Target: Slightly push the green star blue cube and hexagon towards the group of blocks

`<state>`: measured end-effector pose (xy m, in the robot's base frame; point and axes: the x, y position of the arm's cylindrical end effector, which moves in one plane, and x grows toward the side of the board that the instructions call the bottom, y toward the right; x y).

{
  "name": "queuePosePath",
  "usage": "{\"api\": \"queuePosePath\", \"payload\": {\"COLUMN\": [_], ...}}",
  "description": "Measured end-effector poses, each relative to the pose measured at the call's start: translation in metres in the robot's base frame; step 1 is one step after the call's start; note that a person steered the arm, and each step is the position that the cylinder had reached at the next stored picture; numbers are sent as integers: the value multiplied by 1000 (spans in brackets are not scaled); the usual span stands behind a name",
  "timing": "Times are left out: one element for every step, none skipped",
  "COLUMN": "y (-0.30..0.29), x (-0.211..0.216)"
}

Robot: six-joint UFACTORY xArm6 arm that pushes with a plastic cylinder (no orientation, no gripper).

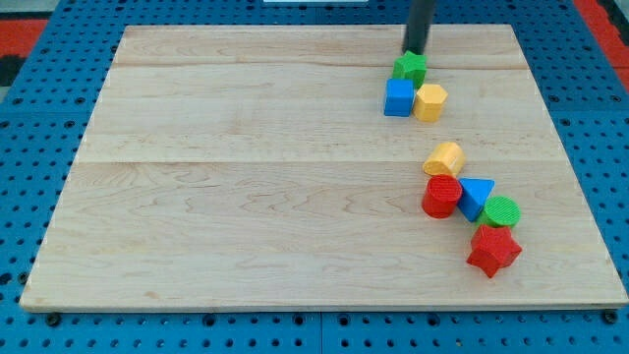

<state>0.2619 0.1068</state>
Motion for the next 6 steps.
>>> {"api": "queuePosePath", "payload": {"y": [-14, -22, -19, 1, -16, -19], "x": [52, 78, 44, 59, 114, 141]}}
